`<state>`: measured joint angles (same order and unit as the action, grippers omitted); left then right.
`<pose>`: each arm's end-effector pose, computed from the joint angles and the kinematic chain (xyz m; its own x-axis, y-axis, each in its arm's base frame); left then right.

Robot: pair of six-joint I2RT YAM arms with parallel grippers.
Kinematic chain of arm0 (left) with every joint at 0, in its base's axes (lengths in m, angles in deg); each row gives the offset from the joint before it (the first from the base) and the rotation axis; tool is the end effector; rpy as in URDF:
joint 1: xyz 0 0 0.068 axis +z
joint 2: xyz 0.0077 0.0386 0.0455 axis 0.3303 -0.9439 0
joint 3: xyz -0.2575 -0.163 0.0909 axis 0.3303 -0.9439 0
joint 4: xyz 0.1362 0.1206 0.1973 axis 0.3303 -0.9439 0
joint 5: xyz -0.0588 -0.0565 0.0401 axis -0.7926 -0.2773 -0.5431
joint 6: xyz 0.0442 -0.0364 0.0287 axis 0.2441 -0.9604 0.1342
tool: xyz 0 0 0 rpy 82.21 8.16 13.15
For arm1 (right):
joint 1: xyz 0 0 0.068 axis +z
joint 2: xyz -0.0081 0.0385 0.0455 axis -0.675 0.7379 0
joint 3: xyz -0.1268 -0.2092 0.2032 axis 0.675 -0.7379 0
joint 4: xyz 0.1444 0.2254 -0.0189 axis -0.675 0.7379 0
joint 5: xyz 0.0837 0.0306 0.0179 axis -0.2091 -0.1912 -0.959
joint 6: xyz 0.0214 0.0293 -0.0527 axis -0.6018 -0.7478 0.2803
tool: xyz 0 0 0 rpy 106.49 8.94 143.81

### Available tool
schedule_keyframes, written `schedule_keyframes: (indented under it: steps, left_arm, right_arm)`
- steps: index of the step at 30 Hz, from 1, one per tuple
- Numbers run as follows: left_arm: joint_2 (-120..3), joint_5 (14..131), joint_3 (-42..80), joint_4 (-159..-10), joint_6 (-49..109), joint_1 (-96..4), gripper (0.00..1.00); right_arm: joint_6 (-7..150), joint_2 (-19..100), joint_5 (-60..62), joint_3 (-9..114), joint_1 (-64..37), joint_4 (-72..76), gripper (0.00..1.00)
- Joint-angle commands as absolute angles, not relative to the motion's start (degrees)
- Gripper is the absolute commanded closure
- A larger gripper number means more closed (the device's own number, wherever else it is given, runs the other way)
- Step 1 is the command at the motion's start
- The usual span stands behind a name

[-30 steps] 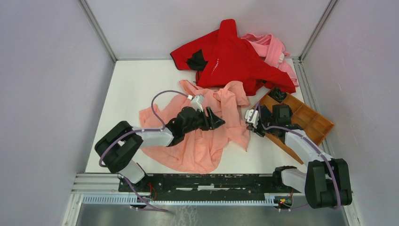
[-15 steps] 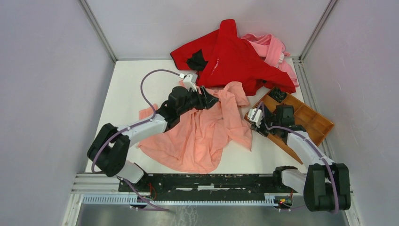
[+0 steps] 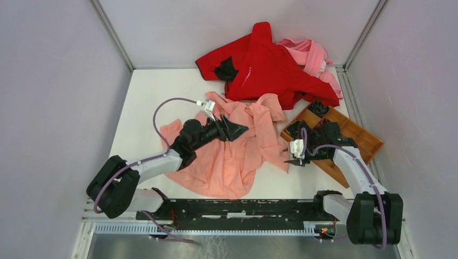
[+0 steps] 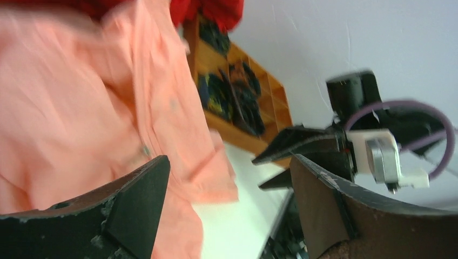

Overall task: Zip up the jacket
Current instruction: Adjust the jacket at the center of the board.

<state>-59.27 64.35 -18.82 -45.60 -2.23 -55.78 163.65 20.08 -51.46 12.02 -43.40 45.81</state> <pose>0.2295 -0.1871 0.2894 -0.5595 -0.4103 -0.7202 0.5693 0.4413 -0.6937 0.1568 0.0403 0.2368 0.2068 -0.5045 -0.8383 -0.9610 0.0561 -0.2708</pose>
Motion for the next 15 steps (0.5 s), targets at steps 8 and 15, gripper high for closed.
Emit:
schedule_keyframes:
  steps: [8, 15]
  left_arm:
    - [-57.23, 90.79, -35.25, -33.43, -17.88, -77.12, 0.24]
    - [-65.49, 94.26, -31.3, -33.04, -24.12, -81.36, 0.32]
  right_arm:
    - [156.56, 16.45, -40.27, 5.4, -30.33, 37.92, 0.5]
    - [145.76, 15.22, -32.7, 0.69, -24.22, 27.46, 0.49]
